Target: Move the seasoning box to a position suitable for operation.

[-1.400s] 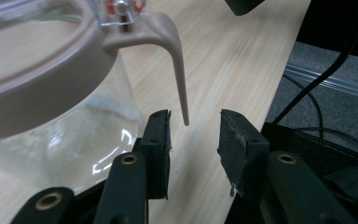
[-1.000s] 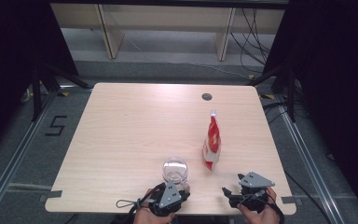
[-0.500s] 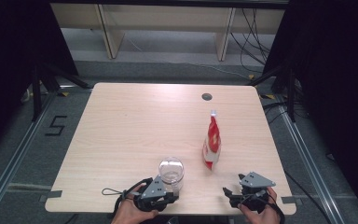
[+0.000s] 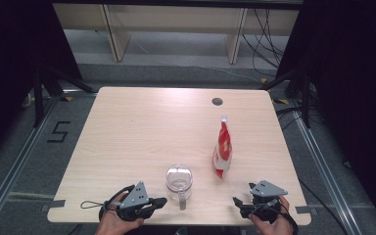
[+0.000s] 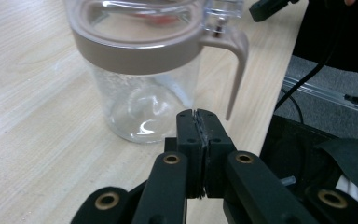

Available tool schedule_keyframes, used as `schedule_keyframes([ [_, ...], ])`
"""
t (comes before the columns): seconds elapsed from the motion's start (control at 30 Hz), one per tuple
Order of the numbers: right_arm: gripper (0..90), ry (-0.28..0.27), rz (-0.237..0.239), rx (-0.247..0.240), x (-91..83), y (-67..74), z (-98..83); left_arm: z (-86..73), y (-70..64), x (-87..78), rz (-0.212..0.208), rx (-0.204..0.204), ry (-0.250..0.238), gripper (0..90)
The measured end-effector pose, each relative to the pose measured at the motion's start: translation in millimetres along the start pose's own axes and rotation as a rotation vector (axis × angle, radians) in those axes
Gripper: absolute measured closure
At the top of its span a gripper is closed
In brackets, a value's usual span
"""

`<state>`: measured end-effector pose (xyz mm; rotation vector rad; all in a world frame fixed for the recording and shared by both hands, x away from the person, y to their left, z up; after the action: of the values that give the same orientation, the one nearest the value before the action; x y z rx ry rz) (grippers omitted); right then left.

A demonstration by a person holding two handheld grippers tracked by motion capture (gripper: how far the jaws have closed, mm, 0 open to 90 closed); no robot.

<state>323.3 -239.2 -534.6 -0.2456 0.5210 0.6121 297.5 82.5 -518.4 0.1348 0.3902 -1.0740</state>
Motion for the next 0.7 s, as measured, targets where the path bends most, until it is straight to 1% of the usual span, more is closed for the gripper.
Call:
schedule_keyframes([
  [0.03,24.0,0.003,0.002,-0.008,-0.2,-0.7,-0.4,0.2,-1.5,1.1,0.000,0.001,-0.005,87.9],
  [0.07,24.0,0.003,0.003,-0.009,-0.2,-0.7,-0.5,0.1,-2.4,1.8,0.001,0.018,0.006,87.6],
  [0.1,24.0,0.003,0.003,-0.009,-0.2,-0.7,-0.5,0.1,-2.4,1.8,0.001,0.018,0.006,87.6],
  [0.13,24.0,-0.002,0.002,-0.023,0.0,-1.6,-0.6,0.9,-5.4,2.9,-0.002,-0.002,-0.003,87.6],
  [0.17,24.0,-0.003,0.003,-0.025,0.1,-1.7,-0.5,0.8,-6.1,3.1,-0.004,0.004,0.002,87.5],
  [0.2,24.0,0.001,0.002,-0.013,-0.3,-1.0,-0.4,1.0,-7.2,3.3,0.007,0.005,0.001,87.9],
  [0.23,24.0,0.001,0.002,-0.013,-0.3,-1.0,-0.4,1.2,-9.9,4.3,-0.007,-0.013,-0.007,87.9],
  [0.27,24.0,-0.003,0.004,-0.026,0.2,-1.7,-0.5,0.8,-10.4,4.3,-0.007,-0.009,0.000,88.1],
  [0.3,24.0,-0.006,0.003,-0.016,0.3,-0.9,-0.2,0.7,-11.8,5.0,0.002,-0.010,-0.006,88.4],
  [0.33,24.0,-0.005,0.004,-0.016,0.2,-0.6,-0.1,0.9,-13.5,6.5,0.001,-0.011,-0.017,88.5],
  [0.37,24.0,-0.005,0.004,-0.016,0.2,-0.6,-0.1,0.7,-15.9,7.8,0.003,-0.022,-0.019,88.5],
  [0.4,24.0,-0.005,0.004,-0.015,0.2,-0.4,0.0,0.2,-16.6,8.2,-0.005,-0.017,-0.009,88.5],
  [0.43,24.1,-0.002,0.004,-0.005,0.0,0.3,0.1,0.6,-18.5,9.4,-0.008,-0.023,-0.012,88.2],
  [0.47,24.1,0.000,0.005,-0.006,0.1,0.4,0.0,0.8,-19.4,10.9,0.004,-0.019,-0.013,86.4],
  [0.5,24.1,0.000,0.005,-0.006,0.1,0.4,0.0,0.7,-20.5,12.9,0.002,-0.020,-0.015,86.4],
  [0.53,24.1,0.001,0.005,-0.003,0.0,0.7,0.0,1.3,-24.2,16.1,-0.011,-0.025,-0.009,85.0],
  [0.57,24.1,0.001,0.005,-0.003,0.0,0.7,0.0,1.3,-24.2,16.1,-0.011,-0.025,-0.009,84.3],
  [0.63,24.1,-0.003,0.005,-0.009,0.2,0.0,0.0,0.9,-24.7,19.3,0.004,-0.008,0.005,83.6],
  [0.67,24.1,-0.002,0.006,-0.009,0.2,0.1,-0.1,1.1,-25.8,22.5,0.004,-0.005,-0.007,83.3],
  [0.7,24.1,-0.002,0.006,-0.013,0.3,-0.1,-0.2,1.3,-26.6,23.4,-0.001,0.000,0.008,82.9],
])
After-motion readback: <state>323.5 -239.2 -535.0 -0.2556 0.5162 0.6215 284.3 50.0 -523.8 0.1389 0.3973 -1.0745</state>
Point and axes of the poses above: each handheld gripper's, and its own axes: x roughly forward along the jaws, z roughly out of its top, y roughly to its left, the point moved 6 cm from there along x, roughly forward along the jaws, and after that the axes turned 10 degrees about -y, right-handed, at the moved point
